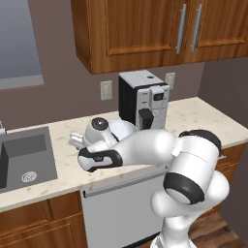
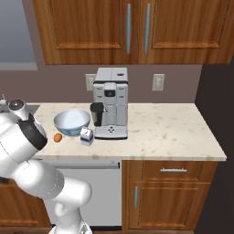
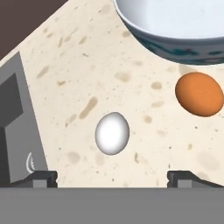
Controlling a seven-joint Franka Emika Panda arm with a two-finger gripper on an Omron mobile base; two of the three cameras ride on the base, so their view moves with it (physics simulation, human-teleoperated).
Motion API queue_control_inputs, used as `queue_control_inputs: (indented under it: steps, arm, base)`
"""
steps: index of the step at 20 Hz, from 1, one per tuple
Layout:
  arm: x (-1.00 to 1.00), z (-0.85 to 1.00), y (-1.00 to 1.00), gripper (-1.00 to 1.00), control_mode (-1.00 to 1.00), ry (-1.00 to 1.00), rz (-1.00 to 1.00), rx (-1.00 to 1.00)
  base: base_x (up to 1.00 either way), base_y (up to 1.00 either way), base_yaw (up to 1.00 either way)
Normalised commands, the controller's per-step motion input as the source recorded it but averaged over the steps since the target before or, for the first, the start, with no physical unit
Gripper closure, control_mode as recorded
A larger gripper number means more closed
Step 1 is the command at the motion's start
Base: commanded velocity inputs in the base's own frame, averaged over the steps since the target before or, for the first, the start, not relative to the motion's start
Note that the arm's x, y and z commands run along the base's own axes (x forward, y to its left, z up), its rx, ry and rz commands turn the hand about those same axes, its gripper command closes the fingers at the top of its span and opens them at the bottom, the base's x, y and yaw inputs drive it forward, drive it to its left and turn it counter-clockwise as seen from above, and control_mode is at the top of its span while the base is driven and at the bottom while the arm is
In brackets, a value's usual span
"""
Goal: Gather the eggs and milk located in the vicinity of the sink area and place them right next to the bowl.
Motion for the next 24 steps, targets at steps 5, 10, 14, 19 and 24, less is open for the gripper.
queue_control_inputs:
  steps: [5, 10, 14, 19, 24]
  arm:
    - [0.06, -0.08, 0.0, -1.0, -1.0, 0.03, 0.0, 0.0]
    - [0.09, -0.12, 0.0, -1.0, -1.0, 0.05, 0.0, 0.0]
    - [0.11, -0.15, 0.0, -1.0, -1.0, 0.06, 0.0, 0.0]
    - [0.11, -0.19, 0.0, -1.0, -1.0, 0.05, 0.0, 0.0]
    - [0.12, -0.21, 0.05, -1.0, -1.0, 0.04, -0.01, 0.0]
  base:
    - [0.0, 0.0, 0.0]
    - [0.0, 0.0, 0.0]
    - [0.0, 0.0, 0.0]
    - [0.0, 0.0, 0.0]
    - [0.0, 0.0, 0.0]
